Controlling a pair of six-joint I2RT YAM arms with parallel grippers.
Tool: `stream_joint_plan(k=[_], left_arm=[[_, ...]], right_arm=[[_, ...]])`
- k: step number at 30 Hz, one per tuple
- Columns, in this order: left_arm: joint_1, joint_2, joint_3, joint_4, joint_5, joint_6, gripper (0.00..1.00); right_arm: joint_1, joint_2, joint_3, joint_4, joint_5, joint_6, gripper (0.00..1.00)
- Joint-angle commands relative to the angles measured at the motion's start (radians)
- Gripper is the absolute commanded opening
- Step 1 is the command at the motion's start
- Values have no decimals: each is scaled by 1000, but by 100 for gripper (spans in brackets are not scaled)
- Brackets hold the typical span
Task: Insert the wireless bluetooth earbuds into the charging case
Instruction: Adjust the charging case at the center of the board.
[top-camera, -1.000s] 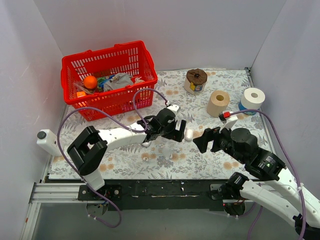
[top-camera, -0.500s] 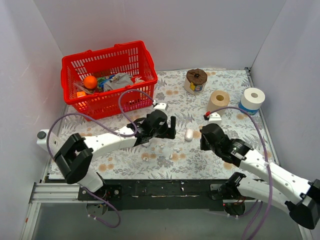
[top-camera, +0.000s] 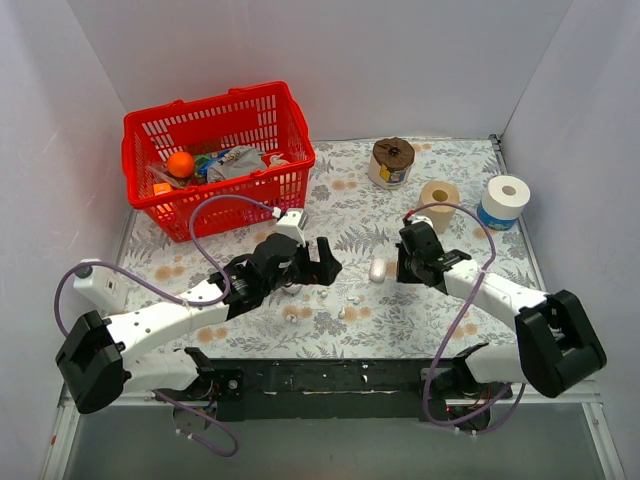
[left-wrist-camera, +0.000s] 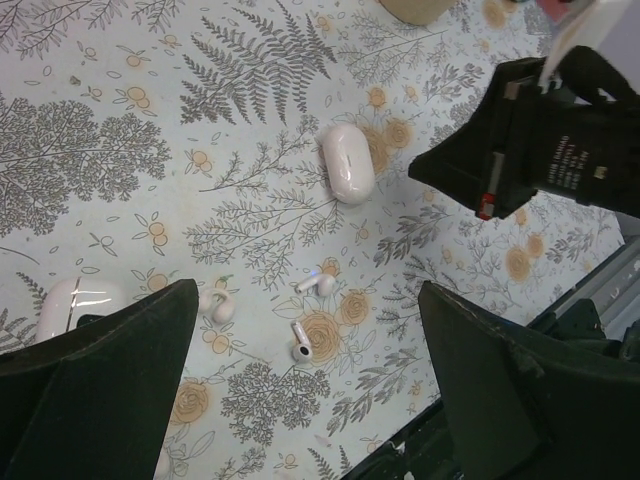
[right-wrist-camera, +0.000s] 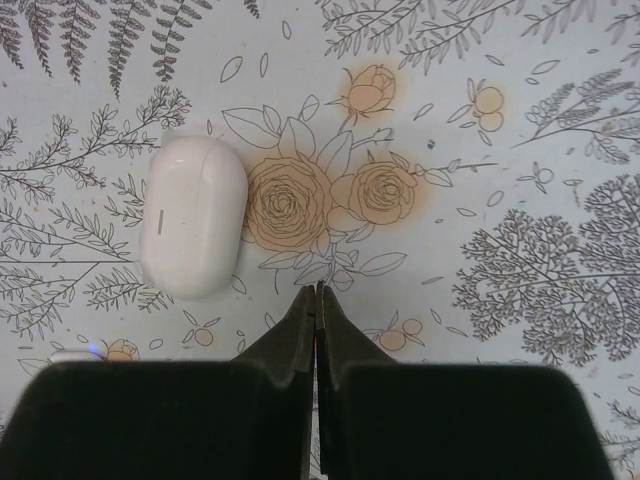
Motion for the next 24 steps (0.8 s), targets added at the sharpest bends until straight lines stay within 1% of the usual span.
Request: stream_joint_plan(k=[1,5,12,17,24], left_arm=[[0,-29,7,-15,53,16,94],[0,-44,-2,-29,90,16,93],[0,-116,-41,-26,76,20,93],[0,-134,-44,-36,84,39,94],[0,-121,-41,-32,102,46,94]], right_arm=[[-4,77,76,103,-78,-70,1],[-12,152,109,114,-66,-83,1],[-24,254,129,157,-92,-107,1],[-24,300,149,180,-138,-144,1],[-22,329,158,206,-231,-188,1]])
